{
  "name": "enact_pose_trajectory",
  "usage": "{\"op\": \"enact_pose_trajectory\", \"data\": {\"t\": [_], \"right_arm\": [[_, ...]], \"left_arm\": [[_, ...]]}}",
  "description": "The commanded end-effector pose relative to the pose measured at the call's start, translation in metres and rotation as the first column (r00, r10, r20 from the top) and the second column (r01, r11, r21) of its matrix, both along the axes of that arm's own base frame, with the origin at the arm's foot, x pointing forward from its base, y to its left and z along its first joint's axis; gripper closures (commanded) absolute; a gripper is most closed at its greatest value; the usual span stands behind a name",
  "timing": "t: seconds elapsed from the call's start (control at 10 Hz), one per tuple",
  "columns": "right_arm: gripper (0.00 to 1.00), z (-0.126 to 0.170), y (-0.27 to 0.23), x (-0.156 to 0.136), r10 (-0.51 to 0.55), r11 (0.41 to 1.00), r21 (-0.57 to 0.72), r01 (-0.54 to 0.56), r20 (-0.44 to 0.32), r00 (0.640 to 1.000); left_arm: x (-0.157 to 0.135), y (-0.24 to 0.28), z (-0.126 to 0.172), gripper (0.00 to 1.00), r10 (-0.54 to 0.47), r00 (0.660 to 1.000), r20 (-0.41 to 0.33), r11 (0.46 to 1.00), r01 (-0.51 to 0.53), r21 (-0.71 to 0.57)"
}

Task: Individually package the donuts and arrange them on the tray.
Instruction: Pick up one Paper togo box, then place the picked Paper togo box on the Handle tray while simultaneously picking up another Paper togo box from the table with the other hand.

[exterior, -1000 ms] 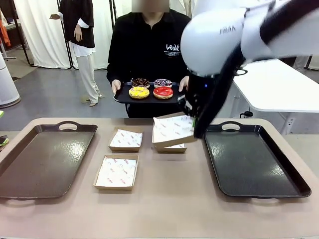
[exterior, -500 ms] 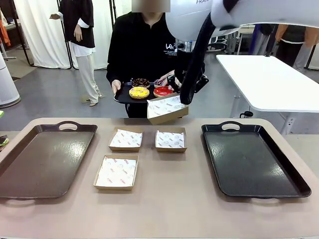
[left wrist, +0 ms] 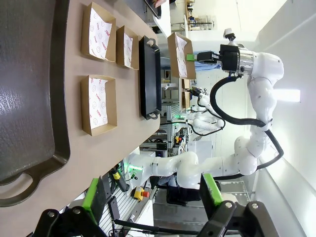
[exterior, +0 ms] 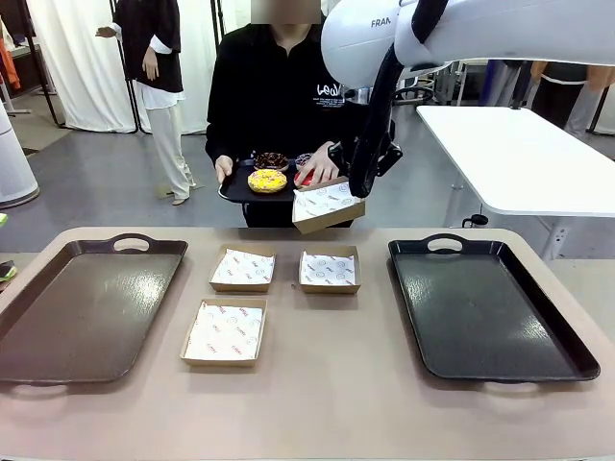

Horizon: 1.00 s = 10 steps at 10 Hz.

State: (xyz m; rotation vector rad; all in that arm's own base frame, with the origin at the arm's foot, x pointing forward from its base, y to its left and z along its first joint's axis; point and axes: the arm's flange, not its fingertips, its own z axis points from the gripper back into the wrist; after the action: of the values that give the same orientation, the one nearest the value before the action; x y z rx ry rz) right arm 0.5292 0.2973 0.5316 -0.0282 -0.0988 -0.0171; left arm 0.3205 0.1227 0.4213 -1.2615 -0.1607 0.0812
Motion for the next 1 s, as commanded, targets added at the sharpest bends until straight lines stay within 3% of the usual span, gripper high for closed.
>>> {"op": "enact_pose_trajectory", "data": {"t": [0.0, 0.9], "right_arm": [[1.00, 0.0011, 0.0013, -0.0031, 0.008, 1.000, 0.002, -0.008, -0.001, 1.000], [1.00, 0.0011, 0.0013, -0.0031, 0.008, 1.000, 0.002, -0.008, -0.001, 1.000]], "left_arm": [[-0.0002, 0.0014, 0.0013, 0.00, 0.003, 1.000, 0.013, 1.000, -0.002, -0.018], [-0.0002, 0.0014, 0.0013, 0.00, 0.003, 1.000, 0.013, 1.000, -0.002, -0.018]]}}
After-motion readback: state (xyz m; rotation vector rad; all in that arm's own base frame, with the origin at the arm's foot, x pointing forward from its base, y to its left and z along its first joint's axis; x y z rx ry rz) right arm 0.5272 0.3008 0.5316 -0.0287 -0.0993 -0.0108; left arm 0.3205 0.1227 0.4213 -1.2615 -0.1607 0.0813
